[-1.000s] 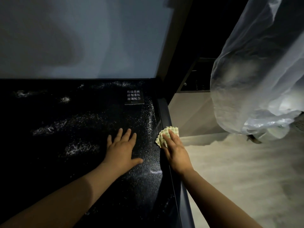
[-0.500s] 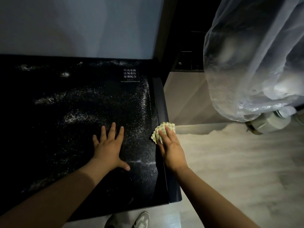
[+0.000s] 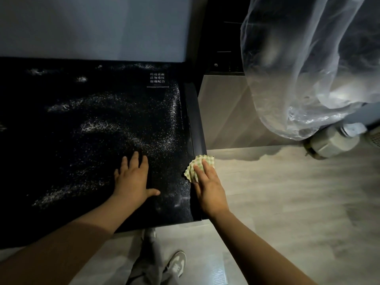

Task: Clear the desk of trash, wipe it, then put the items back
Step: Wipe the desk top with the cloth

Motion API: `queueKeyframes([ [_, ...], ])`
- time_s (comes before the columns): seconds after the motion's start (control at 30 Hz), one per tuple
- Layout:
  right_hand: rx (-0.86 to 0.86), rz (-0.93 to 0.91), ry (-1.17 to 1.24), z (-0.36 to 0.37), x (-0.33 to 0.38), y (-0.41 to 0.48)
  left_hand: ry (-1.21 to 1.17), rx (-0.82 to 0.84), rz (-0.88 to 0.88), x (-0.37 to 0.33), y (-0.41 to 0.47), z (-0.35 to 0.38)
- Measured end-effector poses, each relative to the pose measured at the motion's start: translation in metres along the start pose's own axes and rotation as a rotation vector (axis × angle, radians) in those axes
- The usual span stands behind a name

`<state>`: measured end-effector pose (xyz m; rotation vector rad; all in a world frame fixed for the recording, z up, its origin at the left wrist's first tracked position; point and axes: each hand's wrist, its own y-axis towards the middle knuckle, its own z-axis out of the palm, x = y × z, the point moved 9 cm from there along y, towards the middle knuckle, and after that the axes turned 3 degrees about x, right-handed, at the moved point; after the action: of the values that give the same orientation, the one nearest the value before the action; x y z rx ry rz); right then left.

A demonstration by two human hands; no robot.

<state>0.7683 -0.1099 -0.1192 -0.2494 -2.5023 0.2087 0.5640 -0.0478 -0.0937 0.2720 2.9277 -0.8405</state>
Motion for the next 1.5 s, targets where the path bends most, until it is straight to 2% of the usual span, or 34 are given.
queueKeyframes([
  [0.13, -0.009, 0.000, -0.003, 0.004, -0.002, -0.023, -0.013, 0.094, -0.038, 0.009, -0.019, 0.027],
  [0.57, 0.003, 0.031, 0.005, 0.015, -0.012, -0.090, 0.007, 0.094, -0.042, 0.011, -0.016, 0.030],
  [0.97, 0.010, 0.190, 0.044, 0.004, -0.007, -0.147, -0.013, 0.167, 0.083, 0.019, -0.017, 0.023],
  [1.17, -0.166, 0.204, 0.085, -0.034, 0.024, -0.150, 0.005, 0.146, 0.177, 0.028, -0.032, 0.004],
  [1.27, -0.199, 0.186, 0.050, -0.049, 0.048, -0.132, -0.007, 0.117, 0.215, 0.037, -0.041, -0.017],
  [1.5, -0.331, 0.082, 0.060, -0.080, 0.104, -0.083, -0.054, 0.075, 0.258, 0.076, -0.047, -0.074],
])
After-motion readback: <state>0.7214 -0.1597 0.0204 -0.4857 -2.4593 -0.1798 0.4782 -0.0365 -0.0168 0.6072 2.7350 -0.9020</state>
